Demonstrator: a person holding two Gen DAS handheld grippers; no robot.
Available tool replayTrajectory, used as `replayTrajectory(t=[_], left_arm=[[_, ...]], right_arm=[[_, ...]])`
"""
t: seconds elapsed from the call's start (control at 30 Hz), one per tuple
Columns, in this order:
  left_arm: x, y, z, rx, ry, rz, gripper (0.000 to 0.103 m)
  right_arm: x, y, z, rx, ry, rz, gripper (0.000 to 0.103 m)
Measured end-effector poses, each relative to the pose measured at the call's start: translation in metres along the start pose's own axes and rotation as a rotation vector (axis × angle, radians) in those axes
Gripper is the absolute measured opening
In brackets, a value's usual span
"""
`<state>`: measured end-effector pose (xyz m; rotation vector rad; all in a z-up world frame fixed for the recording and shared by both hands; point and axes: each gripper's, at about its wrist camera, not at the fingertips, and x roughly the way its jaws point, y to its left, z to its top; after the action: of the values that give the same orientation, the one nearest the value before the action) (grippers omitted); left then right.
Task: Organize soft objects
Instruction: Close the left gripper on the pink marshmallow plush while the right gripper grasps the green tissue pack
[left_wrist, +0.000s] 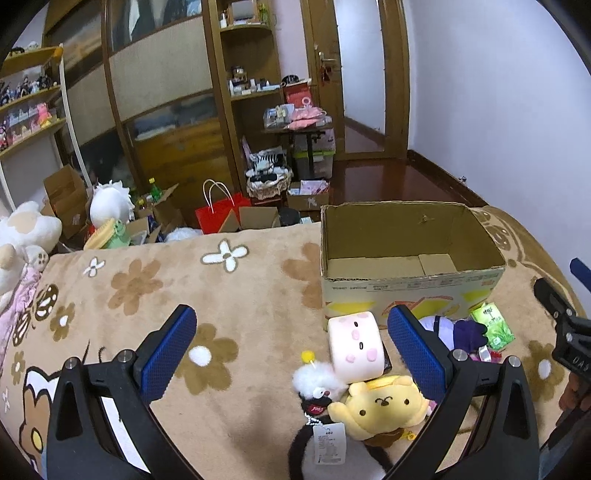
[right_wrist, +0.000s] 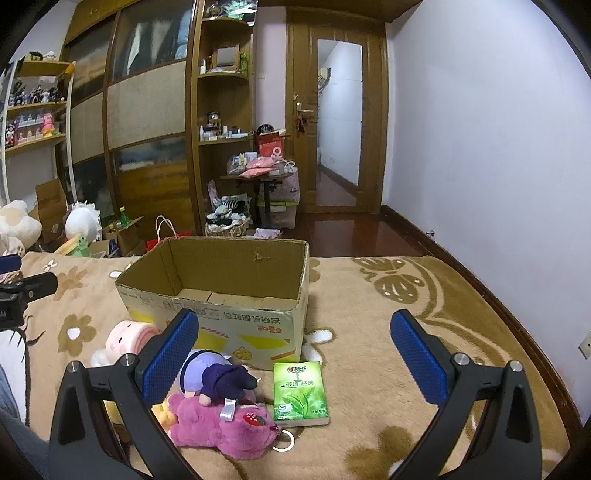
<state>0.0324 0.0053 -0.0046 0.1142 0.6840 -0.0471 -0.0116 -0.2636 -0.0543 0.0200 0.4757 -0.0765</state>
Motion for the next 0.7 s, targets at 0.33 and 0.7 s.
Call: replayTrajectory(t=[0.33,0.7], left_arm=[[0.038,-0.012,0.012,0.019,0.083,-0.031,0.102],[0.081,-0.024,-0.001,0.025,0.2,-0.045,0.102]], right_arm=[[0.036,0.002,-0.005,-0.026,0.082,0.001,0.103],[0.074,-0.022,-0.023,0.055,0.225,-0.013,0.103]])
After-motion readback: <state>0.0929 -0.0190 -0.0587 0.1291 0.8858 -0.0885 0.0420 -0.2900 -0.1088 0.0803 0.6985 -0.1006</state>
